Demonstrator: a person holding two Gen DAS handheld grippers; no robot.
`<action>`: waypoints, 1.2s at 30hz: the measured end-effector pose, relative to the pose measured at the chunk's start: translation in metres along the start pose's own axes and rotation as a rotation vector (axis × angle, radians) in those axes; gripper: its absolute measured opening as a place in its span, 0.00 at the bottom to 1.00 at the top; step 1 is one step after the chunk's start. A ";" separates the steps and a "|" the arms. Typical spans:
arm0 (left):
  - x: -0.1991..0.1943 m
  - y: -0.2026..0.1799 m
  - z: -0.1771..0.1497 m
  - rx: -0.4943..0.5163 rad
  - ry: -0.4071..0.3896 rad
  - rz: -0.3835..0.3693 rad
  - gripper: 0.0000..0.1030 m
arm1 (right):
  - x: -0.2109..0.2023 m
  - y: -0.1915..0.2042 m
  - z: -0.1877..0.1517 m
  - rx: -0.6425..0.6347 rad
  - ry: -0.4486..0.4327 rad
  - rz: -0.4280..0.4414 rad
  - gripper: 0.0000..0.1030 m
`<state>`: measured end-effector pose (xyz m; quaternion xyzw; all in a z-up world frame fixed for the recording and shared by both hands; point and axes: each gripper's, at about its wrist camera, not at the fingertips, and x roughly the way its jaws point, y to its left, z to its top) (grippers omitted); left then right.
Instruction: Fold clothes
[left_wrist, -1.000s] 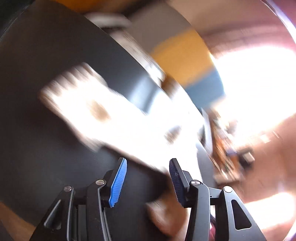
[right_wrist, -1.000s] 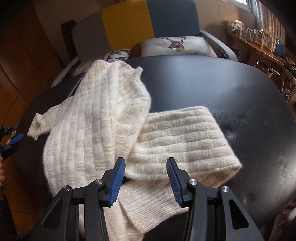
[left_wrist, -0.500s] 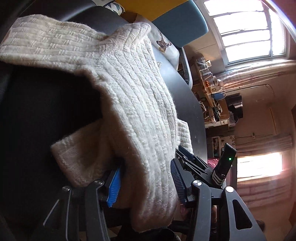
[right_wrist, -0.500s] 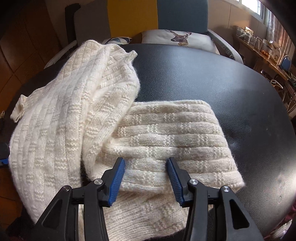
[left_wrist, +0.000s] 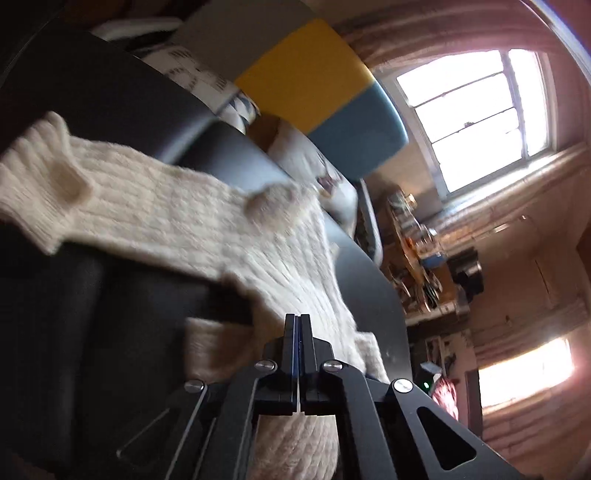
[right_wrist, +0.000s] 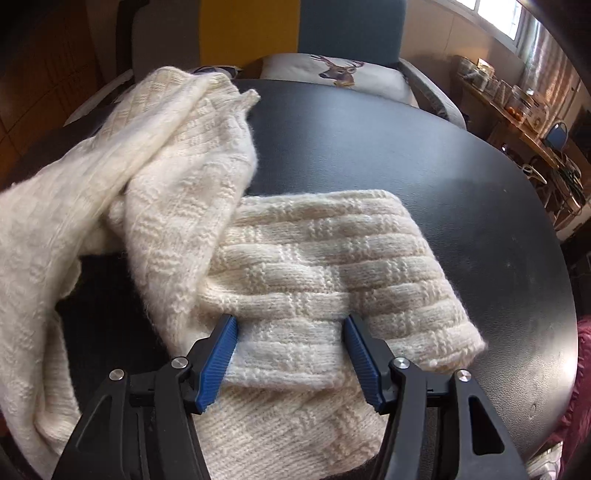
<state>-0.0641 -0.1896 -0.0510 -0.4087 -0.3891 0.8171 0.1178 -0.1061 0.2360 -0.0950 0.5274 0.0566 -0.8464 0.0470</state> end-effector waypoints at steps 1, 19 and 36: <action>-0.007 0.015 0.008 -0.023 -0.018 0.051 0.00 | 0.000 -0.005 0.000 0.011 0.000 0.001 0.59; 0.021 -0.015 -0.146 0.407 0.352 -0.004 0.48 | -0.002 -0.021 -0.002 0.089 -0.024 -0.023 0.65; -0.122 0.020 0.013 0.162 -0.172 0.031 0.06 | 0.002 -0.044 0.014 0.050 0.047 -0.058 0.72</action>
